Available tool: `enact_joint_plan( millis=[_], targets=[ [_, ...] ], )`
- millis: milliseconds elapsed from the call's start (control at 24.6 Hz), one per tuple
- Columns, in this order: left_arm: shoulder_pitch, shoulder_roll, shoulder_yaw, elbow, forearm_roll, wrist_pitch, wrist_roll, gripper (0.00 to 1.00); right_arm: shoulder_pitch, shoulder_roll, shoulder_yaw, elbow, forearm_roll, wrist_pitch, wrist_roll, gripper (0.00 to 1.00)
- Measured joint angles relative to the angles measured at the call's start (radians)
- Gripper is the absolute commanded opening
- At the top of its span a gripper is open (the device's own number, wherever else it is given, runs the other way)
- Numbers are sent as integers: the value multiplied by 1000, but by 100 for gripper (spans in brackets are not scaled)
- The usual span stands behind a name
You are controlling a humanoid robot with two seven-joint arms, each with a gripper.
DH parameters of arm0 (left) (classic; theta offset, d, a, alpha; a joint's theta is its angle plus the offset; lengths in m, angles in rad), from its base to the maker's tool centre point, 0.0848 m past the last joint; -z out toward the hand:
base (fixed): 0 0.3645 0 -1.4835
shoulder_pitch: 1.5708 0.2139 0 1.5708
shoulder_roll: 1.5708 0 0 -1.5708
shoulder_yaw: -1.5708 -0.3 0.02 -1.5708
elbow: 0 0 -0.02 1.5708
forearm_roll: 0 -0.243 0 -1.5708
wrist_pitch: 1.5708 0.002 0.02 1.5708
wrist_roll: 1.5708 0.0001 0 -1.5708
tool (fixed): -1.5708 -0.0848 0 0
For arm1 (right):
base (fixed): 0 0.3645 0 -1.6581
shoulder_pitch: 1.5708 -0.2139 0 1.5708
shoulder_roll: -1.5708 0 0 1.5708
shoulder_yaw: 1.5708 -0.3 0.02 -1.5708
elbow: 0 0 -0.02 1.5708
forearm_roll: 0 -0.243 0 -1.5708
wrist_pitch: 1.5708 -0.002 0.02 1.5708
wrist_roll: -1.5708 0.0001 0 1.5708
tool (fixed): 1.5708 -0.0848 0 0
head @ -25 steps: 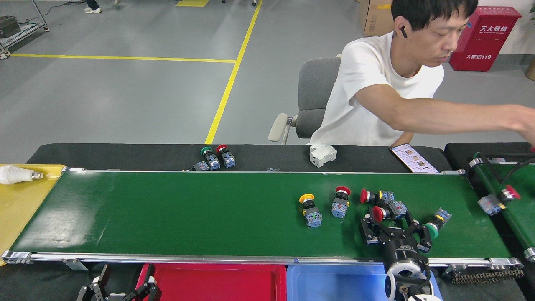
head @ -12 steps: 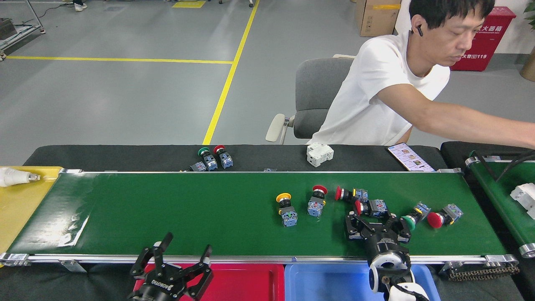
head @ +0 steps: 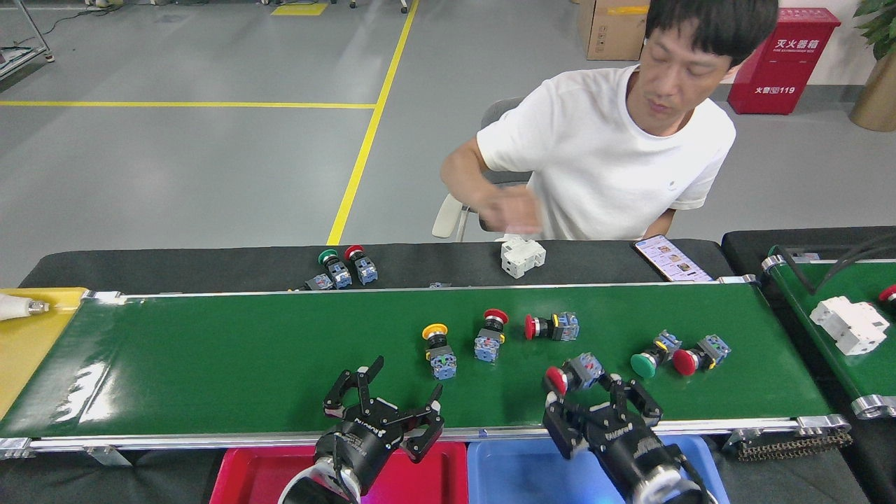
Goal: Pick switch part from conveyor to tray
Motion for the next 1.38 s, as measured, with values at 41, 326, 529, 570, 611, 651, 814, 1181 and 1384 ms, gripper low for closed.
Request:
enact_joint_plan(
  millis=[41, 326, 529, 570, 611, 651, 814, 1181, 1384],
  targets=[
    [-10, -2, 0, 14, 0, 1, 0, 100, 6, -1, 0, -3, -11, -58, 4, 53],
    [-114, -28, 0, 168, 0, 18, -3, 98, 4, 40, 134, 3, -11, -247, 41, 96],
    [-162, -23, 0, 253, 0, 45, 13, 49, -47, 97, 179, 52, -4, -247, 63, 96],
    [-162, -22, 2, 255, 0, 47, 15, 36, -49, 97, 178, 55, -3, -247, 65, 96],
    [-162, -19, 3, 256, 0, 49, 16, 24, -48, 97, 178, 57, -3, -247, 66, 96],
    [-161, -13, 4, 256, 3, 50, 18, 11, -49, 97, 176, 58, -3, -247, 66, 96],
    [-138, 0, 12, 240, 24, 44, 26, 4, -49, 97, 108, 42, -4, -207, 68, 96],
    [169, 117, 146, -169, 131, -73, 30, 5, -62, 44, -170, -22, 57, 264, 27, 95],
    [400, 236, 150, -329, 108, -140, 88, 17, 64, 24, -210, -31, 93, 382, -112, 96]
  ],
)
